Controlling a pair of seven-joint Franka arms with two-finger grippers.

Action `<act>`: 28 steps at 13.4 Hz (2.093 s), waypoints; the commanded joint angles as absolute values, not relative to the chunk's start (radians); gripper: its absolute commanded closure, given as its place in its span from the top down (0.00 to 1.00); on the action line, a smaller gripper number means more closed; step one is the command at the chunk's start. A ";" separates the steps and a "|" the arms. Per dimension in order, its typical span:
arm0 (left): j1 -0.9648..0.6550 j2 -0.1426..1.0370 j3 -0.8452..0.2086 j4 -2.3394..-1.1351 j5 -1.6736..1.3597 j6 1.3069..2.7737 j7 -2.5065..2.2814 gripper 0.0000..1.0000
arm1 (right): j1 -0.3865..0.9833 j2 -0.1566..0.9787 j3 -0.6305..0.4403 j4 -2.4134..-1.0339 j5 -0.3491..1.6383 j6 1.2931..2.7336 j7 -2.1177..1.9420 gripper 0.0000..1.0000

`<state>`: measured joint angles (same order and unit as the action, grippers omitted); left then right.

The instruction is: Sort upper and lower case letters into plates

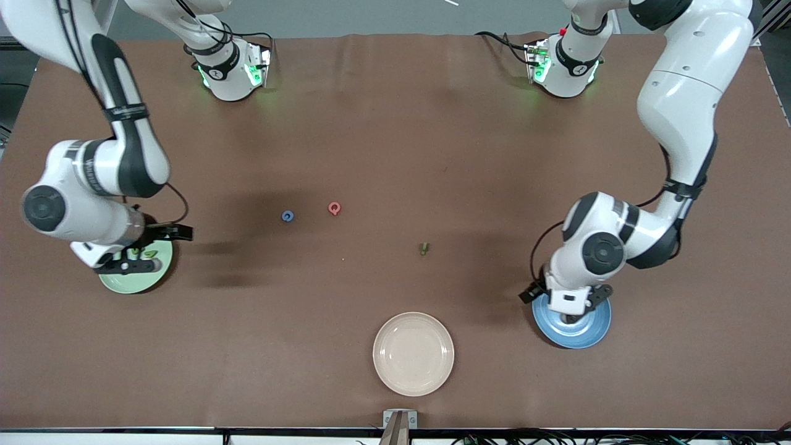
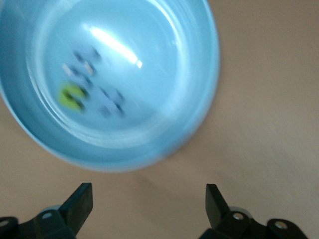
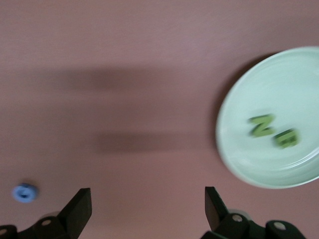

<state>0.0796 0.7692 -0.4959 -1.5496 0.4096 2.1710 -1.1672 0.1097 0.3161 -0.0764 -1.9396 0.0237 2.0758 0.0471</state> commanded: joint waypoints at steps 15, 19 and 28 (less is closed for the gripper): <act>-0.319 0.847 -0.494 -1.545 0.518 2.359 -1.051 0.52 | 0.499 0.370 -0.089 -2.286 0.086 2.626 0.634 0.98; -0.319 0.847 -0.492 -1.546 0.520 2.359 -1.043 0.41 | 0.505 0.419 -0.089 -2.286 0.086 2.681 0.634 0.90; -0.321 0.850 -0.462 -1.546 0.520 2.355 -1.028 0.42 | 0.520 0.370 -0.087 -2.296 0.086 2.563 0.658 0.90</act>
<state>-0.3133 0.8492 -0.4716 -1.5516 0.4975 2.3534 -1.0403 0.5061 0.4087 -0.0820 -2.2723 0.0766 2.5909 0.6406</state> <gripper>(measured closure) 0.542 0.097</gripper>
